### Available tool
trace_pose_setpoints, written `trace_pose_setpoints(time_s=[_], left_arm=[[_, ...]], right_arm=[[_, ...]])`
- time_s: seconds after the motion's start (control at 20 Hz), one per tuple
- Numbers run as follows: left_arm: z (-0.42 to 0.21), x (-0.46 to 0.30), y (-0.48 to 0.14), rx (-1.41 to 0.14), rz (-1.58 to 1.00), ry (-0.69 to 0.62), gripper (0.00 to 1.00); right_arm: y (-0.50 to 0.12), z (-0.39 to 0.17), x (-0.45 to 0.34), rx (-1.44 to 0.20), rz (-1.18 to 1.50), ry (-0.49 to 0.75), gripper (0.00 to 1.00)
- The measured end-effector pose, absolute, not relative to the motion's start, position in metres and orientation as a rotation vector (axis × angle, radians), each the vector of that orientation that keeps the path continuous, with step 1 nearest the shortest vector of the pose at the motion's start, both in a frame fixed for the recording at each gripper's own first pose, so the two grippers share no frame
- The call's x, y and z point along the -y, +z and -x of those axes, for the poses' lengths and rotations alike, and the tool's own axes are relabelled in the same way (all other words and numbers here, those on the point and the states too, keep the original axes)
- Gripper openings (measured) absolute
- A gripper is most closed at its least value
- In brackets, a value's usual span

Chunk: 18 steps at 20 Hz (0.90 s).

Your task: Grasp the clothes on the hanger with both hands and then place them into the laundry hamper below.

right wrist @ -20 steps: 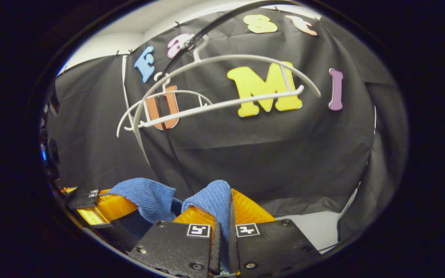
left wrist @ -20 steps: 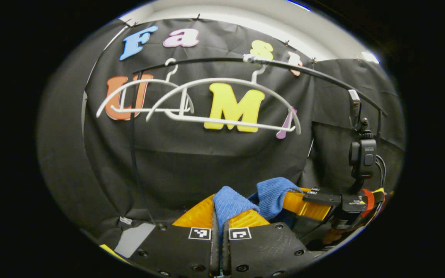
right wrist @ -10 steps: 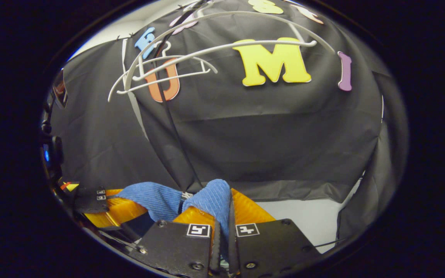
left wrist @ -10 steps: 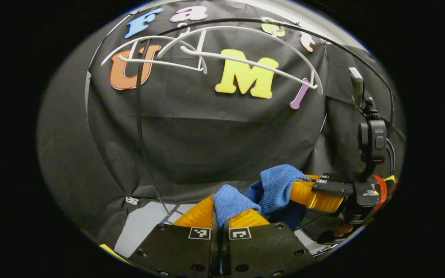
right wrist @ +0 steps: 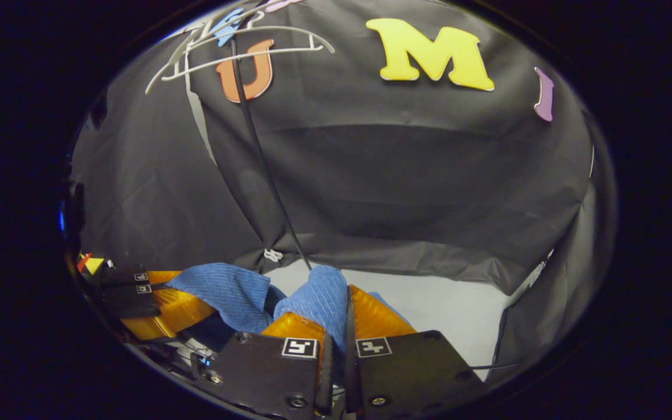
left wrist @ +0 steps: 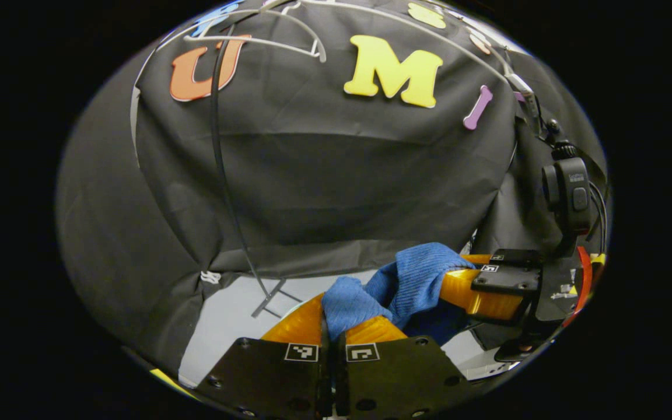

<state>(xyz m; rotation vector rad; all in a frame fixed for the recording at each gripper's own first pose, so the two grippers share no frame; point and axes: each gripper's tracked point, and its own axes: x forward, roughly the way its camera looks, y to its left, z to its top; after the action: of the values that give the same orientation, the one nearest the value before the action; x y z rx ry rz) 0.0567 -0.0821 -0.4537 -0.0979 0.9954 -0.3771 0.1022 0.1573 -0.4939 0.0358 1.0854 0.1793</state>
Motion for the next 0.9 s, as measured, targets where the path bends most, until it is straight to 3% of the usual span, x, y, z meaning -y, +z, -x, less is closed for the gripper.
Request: trace_pose_setpoints(time_s=[0.15,0.2,0.3,0.4,0.5,0.6,0.65,0.7,0.75,0.8,0.9], left_arm=[[-0.054,0.085,-0.473,-1.054,0.075,-0.373,0.03],[-0.050,0.085,-0.479,-1.072,0.067,-0.372,0.08],[-0.045,0.085,-0.494,-1.110,0.043,-0.368,0.09],[-0.039,0.084,-0.511,-1.148,0.017,-0.357,0.03],[-0.031,0.082,-0.533,-1.202,0.009,-0.344,0.09],[-0.021,0.078,-0.548,-1.276,0.009,-0.327,0.04],[-0.018,0.077,-0.553,-1.303,0.014,-0.323,0.12],[-0.013,0.080,-0.554,-1.335,0.025,-0.328,0.10],[-0.010,0.080,-0.554,-1.358,0.029,-0.326,0.18],[-0.008,0.077,-0.559,-1.368,0.031,-0.327,0.23],[-0.009,0.077,-0.561,-1.363,0.029,-0.320,0.48]], right_arm=[[-0.523,-0.097,-0.149,-1.151,0.007,0.165,0.12],[-0.534,-0.095,-0.145,-1.179,0.028,0.161,0.12],[-0.553,-0.090,-0.142,-1.227,0.066,0.166,0.14],[-0.571,-0.084,-0.141,-1.266,0.093,0.170,0.17],[-0.580,-0.076,-0.142,-1.324,0.107,0.164,0.19],[-0.586,-0.069,-0.135,-1.358,0.113,0.147,0.28],[-0.588,-0.067,-0.132,-1.369,0.110,0.146,0.36],[-0.592,-0.065,-0.129,-1.377,0.116,0.145,0.40],[-0.593,-0.064,-0.127,-1.378,0.115,0.149,0.47],[-0.593,-0.061,-0.122,-1.381,0.128,0.145,0.49],[-0.588,-0.054,-0.112,-1.379,0.146,0.146,0.67]])
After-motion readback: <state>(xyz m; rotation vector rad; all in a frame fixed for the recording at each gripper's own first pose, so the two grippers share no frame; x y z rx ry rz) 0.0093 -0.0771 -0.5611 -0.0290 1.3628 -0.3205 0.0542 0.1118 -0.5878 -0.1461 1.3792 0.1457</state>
